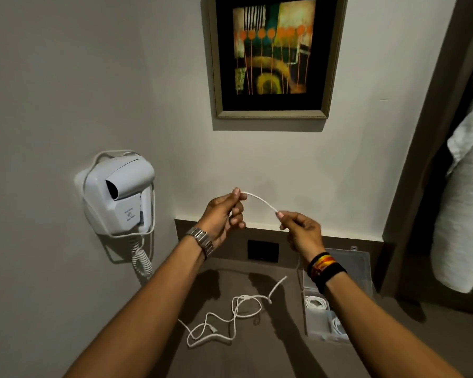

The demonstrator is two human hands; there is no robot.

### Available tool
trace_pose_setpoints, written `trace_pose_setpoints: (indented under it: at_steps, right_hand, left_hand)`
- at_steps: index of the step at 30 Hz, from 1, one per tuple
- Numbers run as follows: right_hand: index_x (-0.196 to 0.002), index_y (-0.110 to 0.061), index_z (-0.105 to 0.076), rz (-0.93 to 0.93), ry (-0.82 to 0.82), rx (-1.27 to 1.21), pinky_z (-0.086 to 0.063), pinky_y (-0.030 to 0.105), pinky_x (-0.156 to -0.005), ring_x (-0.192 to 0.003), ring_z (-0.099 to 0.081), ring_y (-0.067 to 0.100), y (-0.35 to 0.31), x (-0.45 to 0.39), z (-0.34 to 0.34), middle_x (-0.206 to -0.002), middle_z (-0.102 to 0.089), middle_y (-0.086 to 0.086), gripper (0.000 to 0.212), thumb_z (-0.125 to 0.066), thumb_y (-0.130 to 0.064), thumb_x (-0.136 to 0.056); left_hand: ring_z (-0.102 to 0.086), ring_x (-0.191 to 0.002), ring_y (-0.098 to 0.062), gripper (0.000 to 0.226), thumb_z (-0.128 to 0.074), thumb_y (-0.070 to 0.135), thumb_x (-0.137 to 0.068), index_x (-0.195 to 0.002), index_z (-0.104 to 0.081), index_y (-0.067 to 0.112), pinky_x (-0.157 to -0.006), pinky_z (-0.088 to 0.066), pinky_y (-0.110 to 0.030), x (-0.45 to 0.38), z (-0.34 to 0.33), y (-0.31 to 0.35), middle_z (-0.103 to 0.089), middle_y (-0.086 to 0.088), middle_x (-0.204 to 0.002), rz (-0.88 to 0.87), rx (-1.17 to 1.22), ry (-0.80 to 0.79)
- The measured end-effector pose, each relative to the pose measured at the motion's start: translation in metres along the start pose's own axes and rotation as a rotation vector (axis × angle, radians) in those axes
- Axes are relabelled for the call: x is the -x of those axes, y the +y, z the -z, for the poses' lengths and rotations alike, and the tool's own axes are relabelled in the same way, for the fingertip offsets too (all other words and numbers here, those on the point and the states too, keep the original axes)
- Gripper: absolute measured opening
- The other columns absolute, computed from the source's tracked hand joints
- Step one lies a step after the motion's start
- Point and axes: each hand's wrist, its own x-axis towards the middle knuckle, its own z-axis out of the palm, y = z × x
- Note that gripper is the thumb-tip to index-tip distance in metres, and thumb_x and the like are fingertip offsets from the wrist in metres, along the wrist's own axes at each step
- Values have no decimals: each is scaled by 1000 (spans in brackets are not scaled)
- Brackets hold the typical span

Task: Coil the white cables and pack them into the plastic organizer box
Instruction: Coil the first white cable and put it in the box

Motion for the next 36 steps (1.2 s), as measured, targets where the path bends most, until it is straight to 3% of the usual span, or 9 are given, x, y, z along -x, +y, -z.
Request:
trace_pose_setpoints:
  at_steps: [2,4,7,12,18,23,27,31,36]
  right_hand:
    - [-104,-10,-80,54,-103,105,-46,15,-54,-51,-56,1,8,12,-9,-69,-68,1,14,-72,-14,-93]
    - [-115,-15,-76,123,-292,339,-52,23,-73,-70,-67,3,10,29,-15,-81,-74,3,19,-67,-17,-98]
    - [-117,-23,-74,371,-585,890,-56,32,-82,-84,-69,11,-8,46,-17,-91,-75,-3,25,-54,-30,-103]
    - [-97,-21,-78,714,-447,953,-54,35,-72,-80,-70,13,-77,36,-11,-90,-78,-4,24,-62,-37,-94]
    - [-86,-16,-82,347,-205,407,-50,15,-64,-73,-69,-1,-89,-1,5,-76,-78,-11,13,-86,-27,-80]
    - [-111,-15,-79,254,-445,542,-48,15,-66,-62,-61,-3,-34,46,-10,-71,-71,-7,22,-62,-25,-101]
    - [-93,-16,-73,565,-539,976,-46,32,-65,-65,-61,9,-53,63,-21,-72,-69,-2,29,-53,-35,-102]
    - [-90,-23,-80,728,-408,964,-53,28,-68,-75,-69,4,-103,40,-18,-86,-79,-7,17,-73,-38,-88]
    - [-85,-19,-82,440,-317,486,-55,25,-72,-77,-71,5,-103,9,-8,-79,-79,-9,12,-85,-30,-81]
  left_hand:
    - [-64,-61,-11,29,-50,25,-101,-115,-63,3,-56,-55,-24,-4,-1,6,-67,-1,-81,-30,119,-61]
    - [-69,-106,-26,31,-47,13,-102,-126,-57,-3,-87,-59,-34,-10,-3,10,-69,-17,-119,-39,225,-110]
    - [-54,-130,-25,31,-44,8,-103,-129,-59,2,-110,-43,-40,-14,-4,9,-60,-13,-136,-103,-119,-53]
    - [-66,-98,-11,27,-44,15,-103,-108,-70,11,-88,-49,-28,1,-6,-3,-72,-1,-104,-151,-673,-209]
    - [-72,-80,-31,34,-33,17,-103,-104,-63,2,-62,-55,-28,23,-18,8,-71,-17,-89,33,-38,-374]
    - [-65,-115,-35,31,-36,18,-104,-111,-59,-1,-92,-57,-39,7,-22,17,-66,-25,-123,-57,337,-204]
    - [-65,-116,-29,33,-36,18,-106,-106,-64,2,-98,-53,-38,6,-12,8,-69,-16,-120,-221,-305,31]
    - [-72,-89,-14,30,-40,31,-104,-88,-65,26,-82,-55,-31,23,-7,-1,-75,3,-90,-306,-784,-101]
    - [-67,-63,-23,35,-33,19,-105,-96,-64,3,-63,-57,-31,32,-15,9,-70,-11,-74,-41,-184,-284]
